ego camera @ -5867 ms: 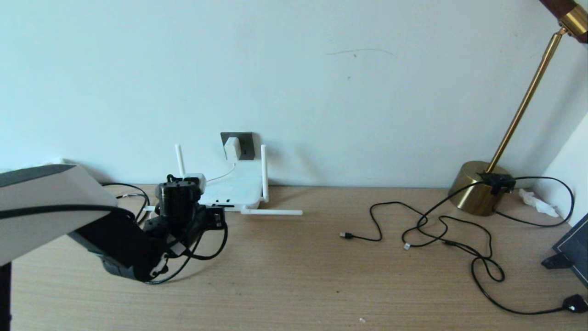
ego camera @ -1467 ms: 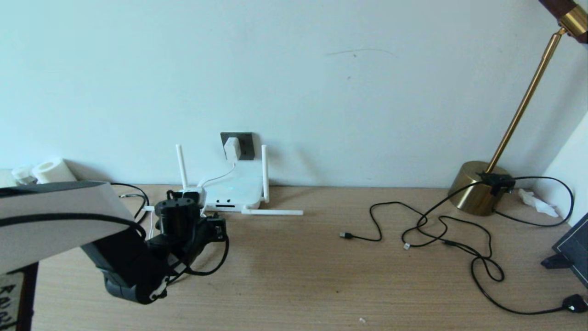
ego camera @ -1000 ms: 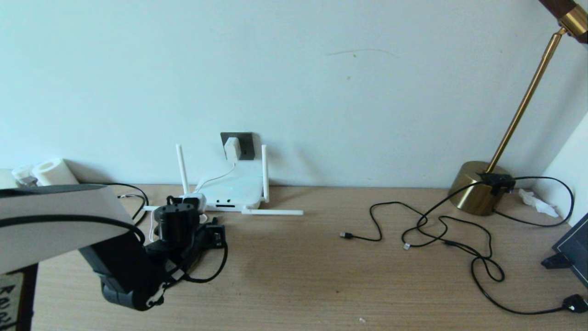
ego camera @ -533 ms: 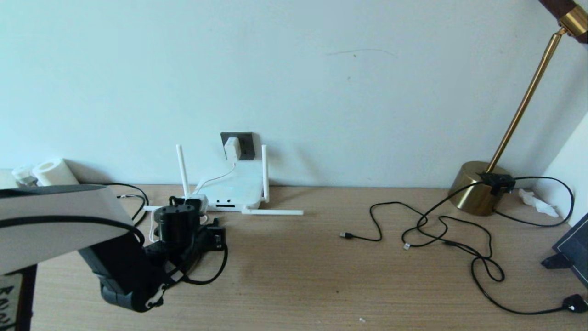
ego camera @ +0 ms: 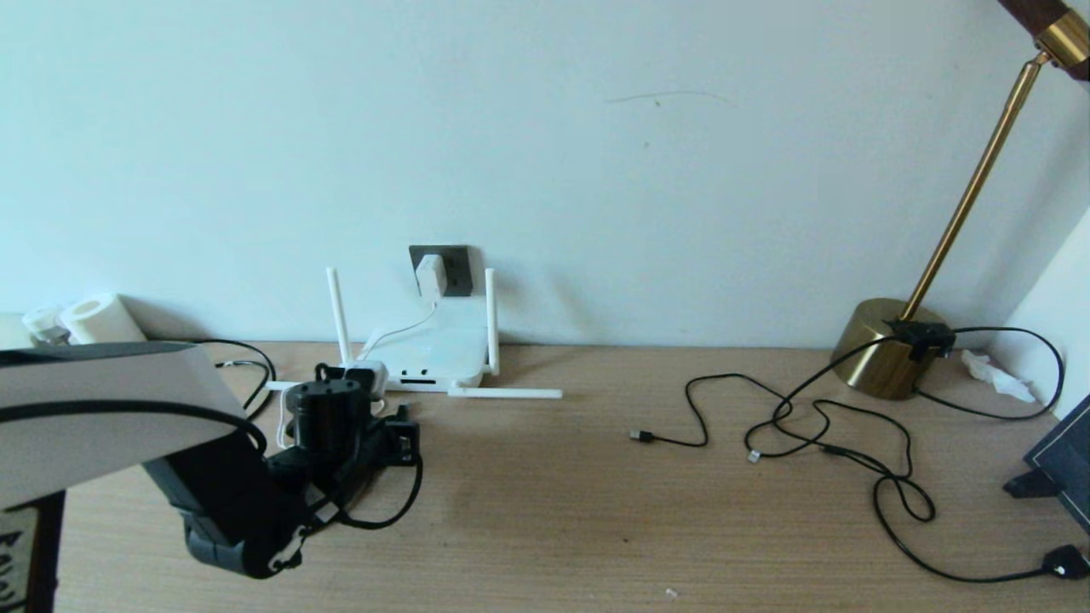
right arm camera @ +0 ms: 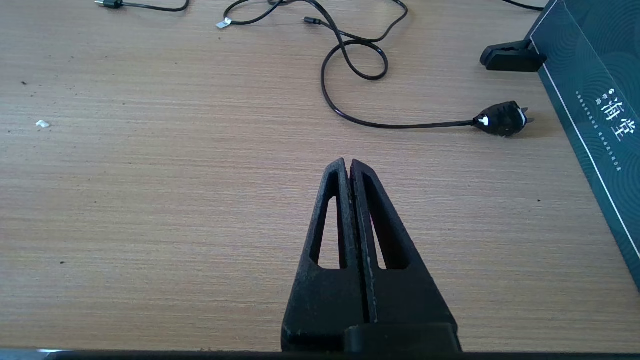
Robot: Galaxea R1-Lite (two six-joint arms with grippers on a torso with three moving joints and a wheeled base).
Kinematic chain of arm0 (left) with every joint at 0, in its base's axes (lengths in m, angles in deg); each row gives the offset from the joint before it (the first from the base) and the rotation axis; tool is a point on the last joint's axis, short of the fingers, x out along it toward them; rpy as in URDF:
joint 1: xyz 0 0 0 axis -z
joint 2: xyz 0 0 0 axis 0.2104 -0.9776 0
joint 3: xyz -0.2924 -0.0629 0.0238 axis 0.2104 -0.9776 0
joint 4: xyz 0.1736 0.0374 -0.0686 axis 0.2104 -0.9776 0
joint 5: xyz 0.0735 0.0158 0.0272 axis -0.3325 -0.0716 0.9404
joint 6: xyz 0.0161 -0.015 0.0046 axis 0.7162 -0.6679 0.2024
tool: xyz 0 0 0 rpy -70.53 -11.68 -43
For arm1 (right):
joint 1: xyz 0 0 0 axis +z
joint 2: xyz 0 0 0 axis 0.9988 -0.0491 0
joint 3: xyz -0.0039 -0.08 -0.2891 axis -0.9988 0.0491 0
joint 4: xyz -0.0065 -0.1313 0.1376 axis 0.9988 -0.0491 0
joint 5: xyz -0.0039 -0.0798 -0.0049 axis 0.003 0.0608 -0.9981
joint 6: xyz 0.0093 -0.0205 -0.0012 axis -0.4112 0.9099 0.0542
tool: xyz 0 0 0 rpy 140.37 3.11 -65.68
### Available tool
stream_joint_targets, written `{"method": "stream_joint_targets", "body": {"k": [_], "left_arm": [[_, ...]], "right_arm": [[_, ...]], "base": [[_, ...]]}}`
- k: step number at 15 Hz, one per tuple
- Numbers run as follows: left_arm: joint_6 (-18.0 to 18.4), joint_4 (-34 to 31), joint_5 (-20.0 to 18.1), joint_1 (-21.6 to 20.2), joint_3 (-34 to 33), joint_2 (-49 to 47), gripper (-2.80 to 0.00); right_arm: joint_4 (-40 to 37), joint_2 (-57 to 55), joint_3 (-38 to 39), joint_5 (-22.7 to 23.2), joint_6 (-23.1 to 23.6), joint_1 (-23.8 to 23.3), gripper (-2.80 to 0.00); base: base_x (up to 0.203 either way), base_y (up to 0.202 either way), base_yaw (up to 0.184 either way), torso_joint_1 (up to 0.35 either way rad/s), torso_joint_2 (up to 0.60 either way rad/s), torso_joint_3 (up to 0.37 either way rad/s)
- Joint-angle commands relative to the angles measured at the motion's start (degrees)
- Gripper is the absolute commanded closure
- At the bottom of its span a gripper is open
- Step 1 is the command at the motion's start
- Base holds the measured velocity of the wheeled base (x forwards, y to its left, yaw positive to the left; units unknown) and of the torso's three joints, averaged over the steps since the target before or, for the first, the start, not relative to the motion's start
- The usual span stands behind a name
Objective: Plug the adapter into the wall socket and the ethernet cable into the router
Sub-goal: Align cable and router interface
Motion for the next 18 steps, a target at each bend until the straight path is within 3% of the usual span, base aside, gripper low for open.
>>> {"method": "stream_joint_targets", "body": {"k": [1, 9, 18], "left_arm": [[0.1, 0.2, 0.1, 0.0, -0.1, -0.2, 0.0], [0.1, -2.9, -0.4, -0.3, -0.2, 0.2, 0.0], [-0.5, -15.9, -1.3, -1.0, 2.7, 3.8, 0.0]], "right_arm": [[-0.1, 0.0, 0.0, 0.0, 0.0, -0.1, 0.0], [-0.1, 0.0, 0.0, 0.0, 0.0, 0.0, 0.0], [-0.1, 0.0, 0.0, 0.0, 0.0, 0.0, 0.0]], "base": [[0.0, 0.0, 0.0, 0.0, 0.0, 0.0], [0.0, 0.0, 0.0, 0.0, 0.0, 0.0], [0.0, 0.0, 0.0, 0.0, 0.0, 0.0]]}}
